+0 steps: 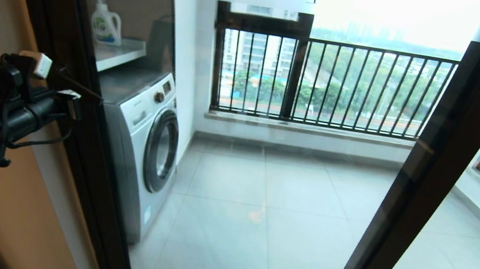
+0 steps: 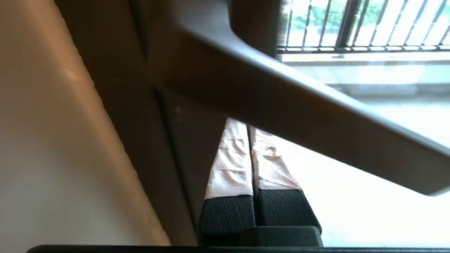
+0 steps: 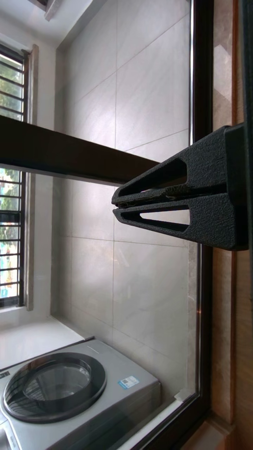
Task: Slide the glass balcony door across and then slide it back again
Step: Close the slid door
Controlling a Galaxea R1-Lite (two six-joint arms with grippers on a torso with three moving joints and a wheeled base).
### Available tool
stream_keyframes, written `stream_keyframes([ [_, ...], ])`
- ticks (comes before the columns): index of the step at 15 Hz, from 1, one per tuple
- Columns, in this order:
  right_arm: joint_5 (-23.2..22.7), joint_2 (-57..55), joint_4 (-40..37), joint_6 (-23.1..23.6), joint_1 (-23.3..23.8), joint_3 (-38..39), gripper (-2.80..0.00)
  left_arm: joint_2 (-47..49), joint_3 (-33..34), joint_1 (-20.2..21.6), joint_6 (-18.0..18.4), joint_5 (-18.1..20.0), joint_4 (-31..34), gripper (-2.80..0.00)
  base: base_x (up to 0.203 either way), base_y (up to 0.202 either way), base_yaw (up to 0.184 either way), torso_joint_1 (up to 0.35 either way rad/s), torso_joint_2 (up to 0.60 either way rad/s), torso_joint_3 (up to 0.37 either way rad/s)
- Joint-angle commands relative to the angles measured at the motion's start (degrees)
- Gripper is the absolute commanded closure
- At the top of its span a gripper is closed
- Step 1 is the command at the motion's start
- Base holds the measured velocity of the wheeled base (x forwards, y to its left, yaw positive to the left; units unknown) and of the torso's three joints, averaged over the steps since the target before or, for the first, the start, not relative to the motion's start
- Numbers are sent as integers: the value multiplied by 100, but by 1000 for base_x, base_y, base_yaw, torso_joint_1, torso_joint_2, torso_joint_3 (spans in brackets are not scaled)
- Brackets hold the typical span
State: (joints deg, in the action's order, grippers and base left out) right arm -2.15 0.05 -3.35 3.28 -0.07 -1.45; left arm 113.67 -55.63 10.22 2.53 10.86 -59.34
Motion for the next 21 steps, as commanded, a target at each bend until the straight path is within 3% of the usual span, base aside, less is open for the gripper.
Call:
stream_keyframes([
  [1,-1,-2,-8,6,-10,-3,0,-108,-1,-47,2,-13,-16,0,0,0,0,0,0,0],
  [16,4,3,-8,-3,-2,4,0,-435,-133,-175,-17,-4,270,0,0,0,0,0,0,0],
  [21,-1,-4,-8,6,-5,2,0,-755,743,110,-33,58,168,0,0,0,0,0,0,0],
])
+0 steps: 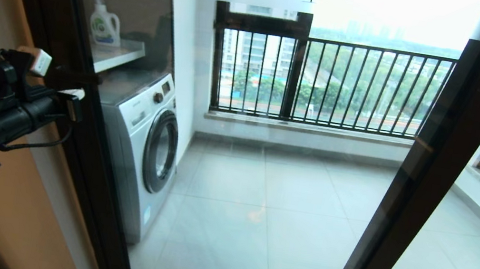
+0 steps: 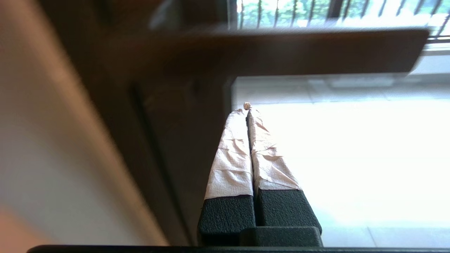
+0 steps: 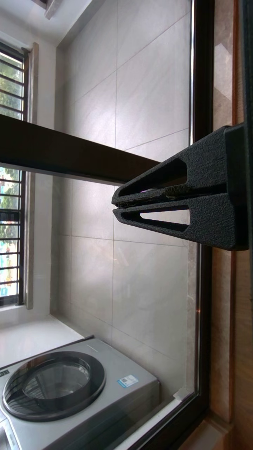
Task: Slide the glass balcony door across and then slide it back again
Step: Close the slid door, then open the slid door
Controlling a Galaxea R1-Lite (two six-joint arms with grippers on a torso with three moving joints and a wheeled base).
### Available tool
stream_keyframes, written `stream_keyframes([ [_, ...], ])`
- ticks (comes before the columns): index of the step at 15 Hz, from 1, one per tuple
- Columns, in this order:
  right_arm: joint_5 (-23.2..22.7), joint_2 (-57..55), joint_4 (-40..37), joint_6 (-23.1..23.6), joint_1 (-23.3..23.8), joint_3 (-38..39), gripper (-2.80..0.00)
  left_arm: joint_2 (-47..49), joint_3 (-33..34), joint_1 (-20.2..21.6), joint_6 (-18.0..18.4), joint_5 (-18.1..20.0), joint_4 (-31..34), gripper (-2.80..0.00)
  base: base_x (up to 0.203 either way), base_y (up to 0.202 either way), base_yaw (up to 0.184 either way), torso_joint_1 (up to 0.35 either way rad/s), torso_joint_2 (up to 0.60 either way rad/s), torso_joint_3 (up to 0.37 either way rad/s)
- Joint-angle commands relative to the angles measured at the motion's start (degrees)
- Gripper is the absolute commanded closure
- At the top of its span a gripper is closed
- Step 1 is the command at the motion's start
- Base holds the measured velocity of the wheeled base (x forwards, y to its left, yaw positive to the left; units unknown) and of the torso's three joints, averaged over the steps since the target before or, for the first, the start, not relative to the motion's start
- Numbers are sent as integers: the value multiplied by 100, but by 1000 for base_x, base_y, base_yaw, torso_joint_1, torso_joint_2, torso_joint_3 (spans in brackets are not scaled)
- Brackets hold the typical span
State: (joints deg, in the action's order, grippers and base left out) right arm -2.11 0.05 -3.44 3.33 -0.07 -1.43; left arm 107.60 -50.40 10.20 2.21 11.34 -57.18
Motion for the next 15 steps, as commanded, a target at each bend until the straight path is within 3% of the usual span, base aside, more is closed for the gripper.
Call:
stream_keyframes([
  [1,-7,-5,1,-4,-3,1,0,-174,366,221,-7,19,-144,0,0,0,0,0,0,0],
  [4,-2,-2,1,1,-2,-3,0,-398,689,585,-56,27,-678,0,0,0,0,0,0,0],
  [9,-5,-1,1,1,-6,-3,0,-1199,556,656,-184,67,-658,0,0,0,0,0,0,0],
  [12,0,4,1,1,-1,2,0,-1407,209,439,-186,82,-106,0,0,0,0,0,0,0],
  [15,-6,-4,1,1,-1,1,0,-1355,-218,-188,-195,30,251,0,0,0,0,0,0,0],
])
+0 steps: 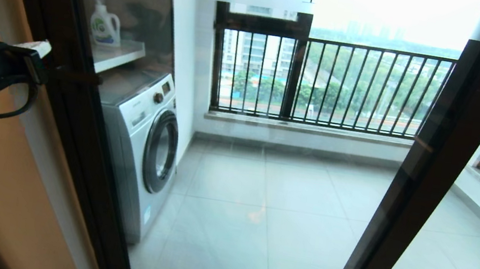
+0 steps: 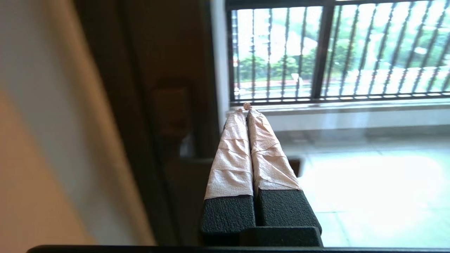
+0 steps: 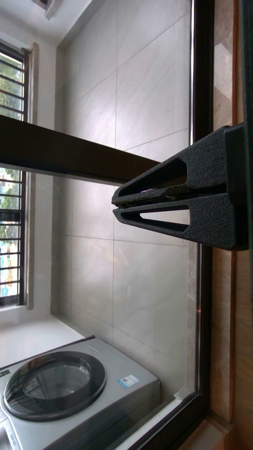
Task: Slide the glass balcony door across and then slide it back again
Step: Open the slid door
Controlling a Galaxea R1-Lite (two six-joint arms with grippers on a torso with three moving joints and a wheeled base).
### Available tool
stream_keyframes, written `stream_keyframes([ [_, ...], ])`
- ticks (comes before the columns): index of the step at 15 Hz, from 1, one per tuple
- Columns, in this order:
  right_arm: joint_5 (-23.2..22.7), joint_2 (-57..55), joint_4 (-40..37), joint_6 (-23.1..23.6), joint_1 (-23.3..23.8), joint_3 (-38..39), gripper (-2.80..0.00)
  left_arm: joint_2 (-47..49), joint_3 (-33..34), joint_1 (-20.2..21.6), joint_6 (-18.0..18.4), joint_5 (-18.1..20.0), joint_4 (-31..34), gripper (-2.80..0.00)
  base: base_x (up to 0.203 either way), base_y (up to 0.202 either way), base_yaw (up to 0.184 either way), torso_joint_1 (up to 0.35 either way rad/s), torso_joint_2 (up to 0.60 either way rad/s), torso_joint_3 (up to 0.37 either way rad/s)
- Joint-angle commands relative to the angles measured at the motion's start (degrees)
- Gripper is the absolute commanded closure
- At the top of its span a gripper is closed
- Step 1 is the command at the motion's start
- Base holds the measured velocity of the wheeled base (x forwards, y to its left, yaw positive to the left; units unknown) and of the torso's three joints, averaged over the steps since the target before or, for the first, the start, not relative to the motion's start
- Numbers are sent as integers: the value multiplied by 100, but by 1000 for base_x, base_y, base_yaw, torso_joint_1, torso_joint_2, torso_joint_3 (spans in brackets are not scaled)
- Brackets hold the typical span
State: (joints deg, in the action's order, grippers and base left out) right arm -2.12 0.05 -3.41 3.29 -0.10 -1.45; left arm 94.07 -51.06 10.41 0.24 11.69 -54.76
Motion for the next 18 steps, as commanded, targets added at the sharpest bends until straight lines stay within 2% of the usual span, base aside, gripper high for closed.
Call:
stream_keyframes([
  [1,-3,-5,-1,5,-7,4,0,150,-274,-405,7,-27,118,0,0,0,0,0,0,0],
  [3,-1,2,-1,5,1,-2,0,528,-467,-649,22,-238,159,0,0,0,0,0,0,0],
  [6,-5,0,-1,5,1,0,0,1005,-591,-748,41,-546,123,0,0,0,0,0,0,0],
  [18,-8,-5,-1,5,1,1,0,1423,-136,-362,64,-545,98,0,0,0,0,0,0,0],
])
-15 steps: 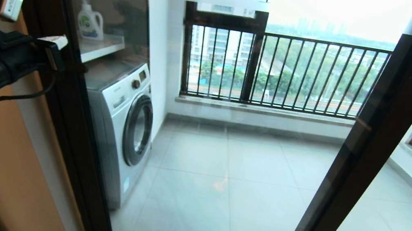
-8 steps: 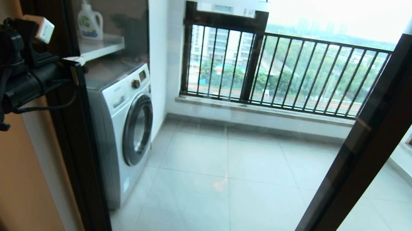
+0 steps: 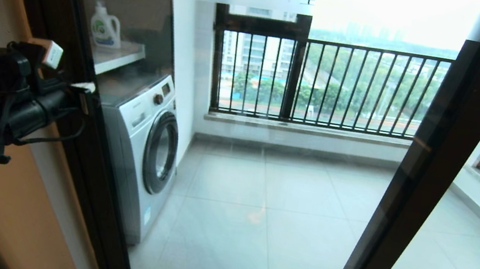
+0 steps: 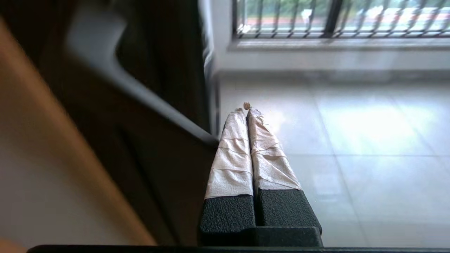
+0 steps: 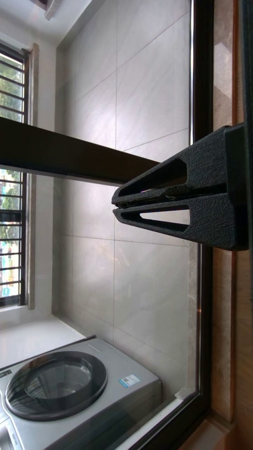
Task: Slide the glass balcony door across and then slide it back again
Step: Open the slid door
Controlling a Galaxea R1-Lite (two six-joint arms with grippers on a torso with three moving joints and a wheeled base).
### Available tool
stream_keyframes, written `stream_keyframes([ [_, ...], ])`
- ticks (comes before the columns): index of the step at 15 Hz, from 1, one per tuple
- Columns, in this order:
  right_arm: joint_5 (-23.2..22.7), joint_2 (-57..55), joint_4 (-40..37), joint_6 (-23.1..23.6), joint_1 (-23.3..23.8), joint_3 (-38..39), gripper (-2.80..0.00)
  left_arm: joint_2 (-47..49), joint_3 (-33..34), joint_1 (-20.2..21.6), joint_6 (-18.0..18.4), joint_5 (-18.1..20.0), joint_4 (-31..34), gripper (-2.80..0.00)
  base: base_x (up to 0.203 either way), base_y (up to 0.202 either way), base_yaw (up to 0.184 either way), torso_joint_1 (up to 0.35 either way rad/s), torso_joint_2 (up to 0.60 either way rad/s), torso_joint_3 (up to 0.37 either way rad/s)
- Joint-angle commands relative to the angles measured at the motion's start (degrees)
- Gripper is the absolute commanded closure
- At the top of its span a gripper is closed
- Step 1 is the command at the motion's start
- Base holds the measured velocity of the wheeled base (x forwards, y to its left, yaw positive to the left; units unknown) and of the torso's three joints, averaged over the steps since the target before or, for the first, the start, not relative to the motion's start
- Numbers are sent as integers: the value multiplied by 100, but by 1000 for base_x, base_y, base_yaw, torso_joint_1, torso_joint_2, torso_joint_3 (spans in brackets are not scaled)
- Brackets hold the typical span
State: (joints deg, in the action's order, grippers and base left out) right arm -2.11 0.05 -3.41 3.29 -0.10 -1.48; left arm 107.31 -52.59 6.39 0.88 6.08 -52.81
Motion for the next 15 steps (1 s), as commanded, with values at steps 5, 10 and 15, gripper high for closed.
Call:
stream_keyframes([
  [5,0,-5,-1,5,1,7,0,123,126,108,18,16,-98,0,0,0,0,0,0,0],
  [10,-2,3,-1,5,1,6,0,141,100,207,18,24,-98,0,0,0,0,0,0,0],
  [15,-8,-5,-1,5,1,6,0,366,207,385,29,48,-519,0,0,0,0,0,0,0],
])
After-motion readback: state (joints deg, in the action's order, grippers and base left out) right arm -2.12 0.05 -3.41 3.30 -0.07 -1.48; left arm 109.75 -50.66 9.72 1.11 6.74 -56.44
